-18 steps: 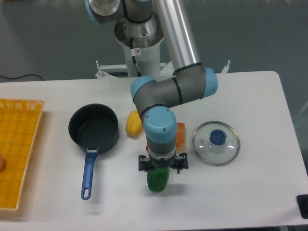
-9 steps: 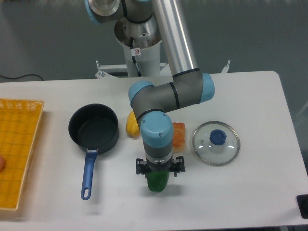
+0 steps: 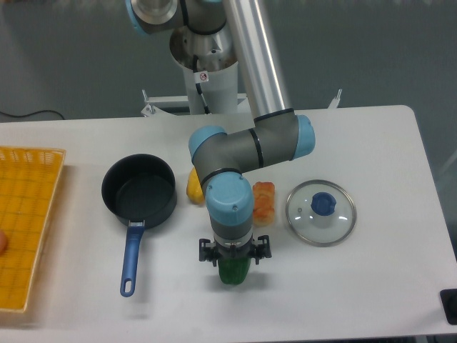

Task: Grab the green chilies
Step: 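Hold the green pepper in the closed gripper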

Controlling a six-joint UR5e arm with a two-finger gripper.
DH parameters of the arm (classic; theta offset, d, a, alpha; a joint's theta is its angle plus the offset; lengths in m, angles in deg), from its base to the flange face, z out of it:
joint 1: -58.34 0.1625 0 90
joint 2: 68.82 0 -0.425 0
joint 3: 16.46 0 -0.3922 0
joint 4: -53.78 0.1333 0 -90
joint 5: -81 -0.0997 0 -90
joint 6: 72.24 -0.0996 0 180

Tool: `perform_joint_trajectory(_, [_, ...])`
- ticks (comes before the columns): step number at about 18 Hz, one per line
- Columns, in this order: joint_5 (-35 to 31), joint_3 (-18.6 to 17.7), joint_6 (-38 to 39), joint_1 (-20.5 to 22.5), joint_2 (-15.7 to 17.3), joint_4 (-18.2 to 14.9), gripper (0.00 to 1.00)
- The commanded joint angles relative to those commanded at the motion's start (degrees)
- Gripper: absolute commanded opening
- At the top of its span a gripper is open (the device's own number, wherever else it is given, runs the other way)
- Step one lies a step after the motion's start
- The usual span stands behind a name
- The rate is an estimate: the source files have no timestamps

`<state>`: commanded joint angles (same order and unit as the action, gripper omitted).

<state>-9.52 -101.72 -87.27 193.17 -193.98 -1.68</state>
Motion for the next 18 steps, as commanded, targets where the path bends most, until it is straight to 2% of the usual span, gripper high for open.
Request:
perform_joint_trajectory(11, [-0.3, 0.6, -0.1, 0.0, -1.8, 0.2, 0.99])
perform_joint_trajectory(13, [-0.3, 0.6, -0.1, -0.7, -2.3, 1.5, 0.97])
perform_joint_trajectory(18, [-0.4, 0.4, -0.1, -1.1, -2.4, 2.7, 0.75])
